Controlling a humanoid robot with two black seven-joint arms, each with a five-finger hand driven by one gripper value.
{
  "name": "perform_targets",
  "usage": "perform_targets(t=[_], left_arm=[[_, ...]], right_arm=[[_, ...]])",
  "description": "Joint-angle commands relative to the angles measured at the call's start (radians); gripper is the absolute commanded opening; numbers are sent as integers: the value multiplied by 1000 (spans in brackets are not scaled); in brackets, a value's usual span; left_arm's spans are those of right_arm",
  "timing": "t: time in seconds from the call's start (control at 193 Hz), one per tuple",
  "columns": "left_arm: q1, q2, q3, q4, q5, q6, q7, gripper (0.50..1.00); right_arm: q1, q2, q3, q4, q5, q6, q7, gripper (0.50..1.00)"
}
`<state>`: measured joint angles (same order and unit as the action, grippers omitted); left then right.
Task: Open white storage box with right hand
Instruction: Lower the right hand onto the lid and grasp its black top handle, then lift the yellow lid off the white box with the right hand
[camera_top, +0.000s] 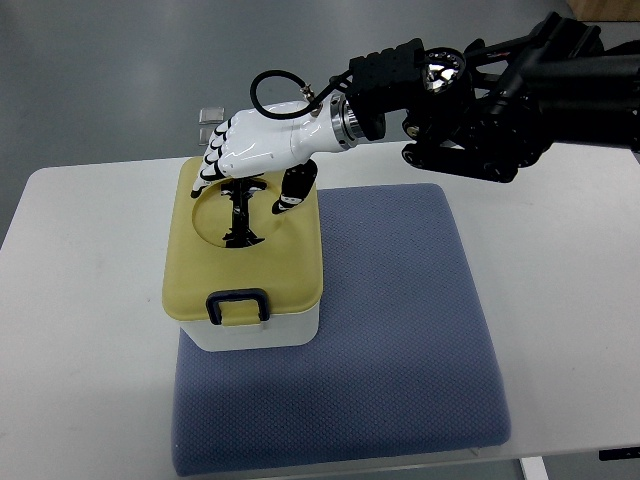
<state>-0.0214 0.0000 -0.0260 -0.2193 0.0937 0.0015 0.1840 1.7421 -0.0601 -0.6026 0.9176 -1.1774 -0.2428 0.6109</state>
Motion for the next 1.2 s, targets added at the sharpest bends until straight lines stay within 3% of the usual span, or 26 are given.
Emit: perform_targets(t=[0.0, 0.098, 0.197, 0.331, 0.595, 0.853, 1.195], left_arm=[[0, 0, 0, 0, 0, 0, 0, 1000], [0, 0, 0, 0, 0, 0, 0, 1000], [0, 0, 0, 0, 0, 0, 0, 1000], [0, 0, 0, 0, 0, 0, 0, 1000], [0, 0, 0, 0, 0, 0, 0, 1000], [0, 0, 0, 0, 0, 0, 0, 1000], [0, 0, -2, 0, 0, 0, 0, 1000]], right_arm=[[-10, 8, -2, -5, 1, -12, 0, 797], [-15, 9, -2, -10, 1, -12, -3, 742], [-16, 16, -2, -11, 2, -15, -11, 656], [-19, 16, 0, -13, 2, -29, -13, 501], [-1, 13, 17, -10, 21, -53, -16, 500], [122, -20, 35, 24, 33, -47, -14, 500], [178, -247, 33, 141, 24, -41, -3, 500]])
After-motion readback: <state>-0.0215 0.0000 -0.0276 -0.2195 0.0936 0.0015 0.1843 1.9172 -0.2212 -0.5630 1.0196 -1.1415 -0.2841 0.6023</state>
